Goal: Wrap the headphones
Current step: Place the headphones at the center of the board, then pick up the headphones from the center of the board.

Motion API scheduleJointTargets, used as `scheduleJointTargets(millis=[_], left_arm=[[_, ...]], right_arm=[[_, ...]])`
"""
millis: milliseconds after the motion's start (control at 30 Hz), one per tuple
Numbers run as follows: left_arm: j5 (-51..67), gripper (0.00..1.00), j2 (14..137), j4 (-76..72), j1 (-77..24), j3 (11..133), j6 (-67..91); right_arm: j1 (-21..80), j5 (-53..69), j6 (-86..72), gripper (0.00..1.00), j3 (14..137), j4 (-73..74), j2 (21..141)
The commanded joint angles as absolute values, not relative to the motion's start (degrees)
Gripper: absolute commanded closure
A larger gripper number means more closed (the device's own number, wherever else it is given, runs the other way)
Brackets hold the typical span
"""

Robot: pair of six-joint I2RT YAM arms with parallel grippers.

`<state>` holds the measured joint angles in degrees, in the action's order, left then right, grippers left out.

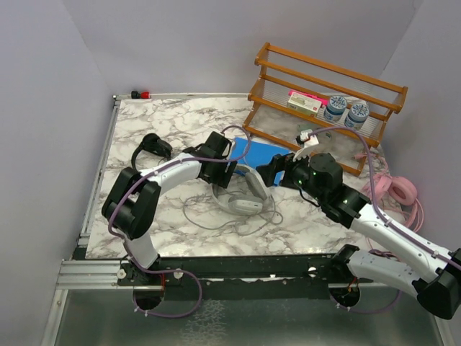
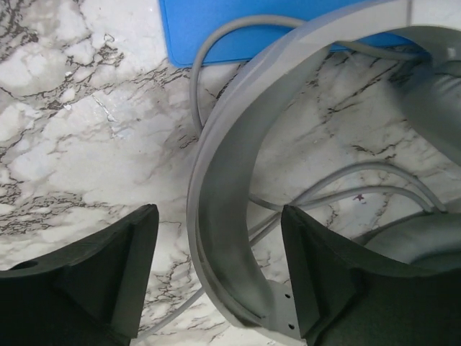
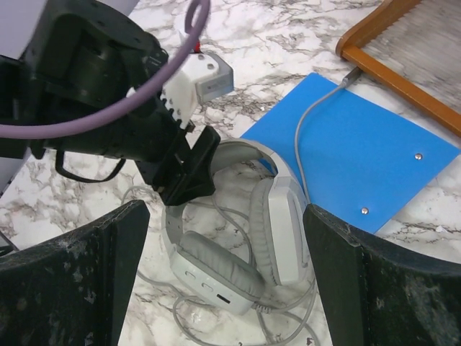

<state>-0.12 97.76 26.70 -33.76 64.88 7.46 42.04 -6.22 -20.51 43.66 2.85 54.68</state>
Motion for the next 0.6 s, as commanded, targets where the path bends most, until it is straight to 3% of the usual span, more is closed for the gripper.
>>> scheduleJointTargets(millis=[0, 233, 500, 567], left_arm=[[-4.28, 0.31, 100.81, 29.67, -34.16, 68.14, 7.45], [-9.37, 0.45, 102.23, 30.41, -35.77, 69.97, 7.35], [-10.95, 0.51, 104.61, 30.59, -37.33, 70.83, 7.88], [-10.95, 0.57, 105.18, 30.19, -37.39, 70.96, 7.87]], right_arm=[[42.28, -7.02, -20.40, 0.02, 42.37, 1.30, 53.76], [42.28, -6.95, -20.61, 0.02, 41.76, 1.20, 53.75], [42.28, -7.33, -20.28, 0.02, 41.78, 1.64, 52.98], [42.28, -7.20, -20.30, 0.02, 42.05, 2.35, 52.79]])
